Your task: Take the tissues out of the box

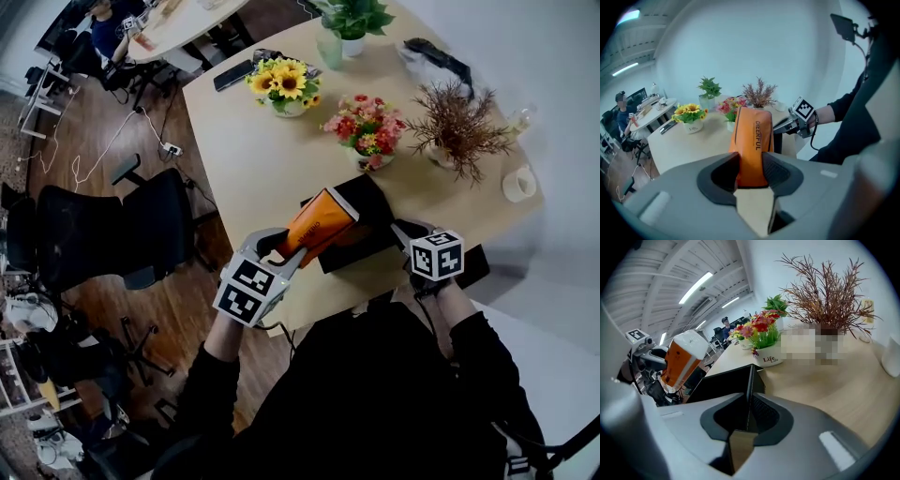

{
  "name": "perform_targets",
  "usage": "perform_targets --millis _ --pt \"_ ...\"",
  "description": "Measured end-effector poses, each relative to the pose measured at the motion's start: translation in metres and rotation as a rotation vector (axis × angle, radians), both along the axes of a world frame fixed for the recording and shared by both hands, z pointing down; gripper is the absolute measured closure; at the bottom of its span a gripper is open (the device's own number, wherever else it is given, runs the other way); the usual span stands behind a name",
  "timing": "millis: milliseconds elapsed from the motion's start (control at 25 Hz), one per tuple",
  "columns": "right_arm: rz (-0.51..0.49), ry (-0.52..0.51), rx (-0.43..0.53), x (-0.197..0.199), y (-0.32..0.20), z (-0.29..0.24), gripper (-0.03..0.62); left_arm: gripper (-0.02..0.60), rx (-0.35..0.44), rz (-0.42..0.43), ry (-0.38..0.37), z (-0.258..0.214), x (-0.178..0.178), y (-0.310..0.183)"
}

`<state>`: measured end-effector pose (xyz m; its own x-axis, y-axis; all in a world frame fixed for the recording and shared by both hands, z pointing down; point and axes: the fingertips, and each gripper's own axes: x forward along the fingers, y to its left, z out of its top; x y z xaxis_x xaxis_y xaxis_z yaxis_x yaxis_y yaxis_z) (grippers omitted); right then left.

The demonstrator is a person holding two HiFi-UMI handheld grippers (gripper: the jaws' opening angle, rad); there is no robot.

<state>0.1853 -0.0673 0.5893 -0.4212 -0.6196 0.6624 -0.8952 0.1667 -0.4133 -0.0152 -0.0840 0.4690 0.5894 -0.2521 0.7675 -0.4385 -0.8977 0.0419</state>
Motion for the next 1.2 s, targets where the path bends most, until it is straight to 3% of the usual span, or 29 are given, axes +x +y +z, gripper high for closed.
perform_targets --millis 360,800,1000,1200 --pt "0.019 0.000 -0.019 0.001 0.000 -0.001 0.540 0.448 0.013 -0.189 0.015 -0.004 -0.085 -0.005" --pt "0.025 0.023 -0.042 0.003 -0.003 -0.001 0.540 0.448 -0.038 -0.379 0.062 0.018 -0.145 0.019" --pt "0.024 0.047 -0.051 0.004 -0.003 0.000 0.540 0.448 -0.089 -0.426 0.040 0.054 -0.161 0.034" --pt "0.018 0.062 -0.063 0.002 -0.003 0.002 0.540 0.448 -0.147 -0.415 0.025 0.085 -0.157 0.045"
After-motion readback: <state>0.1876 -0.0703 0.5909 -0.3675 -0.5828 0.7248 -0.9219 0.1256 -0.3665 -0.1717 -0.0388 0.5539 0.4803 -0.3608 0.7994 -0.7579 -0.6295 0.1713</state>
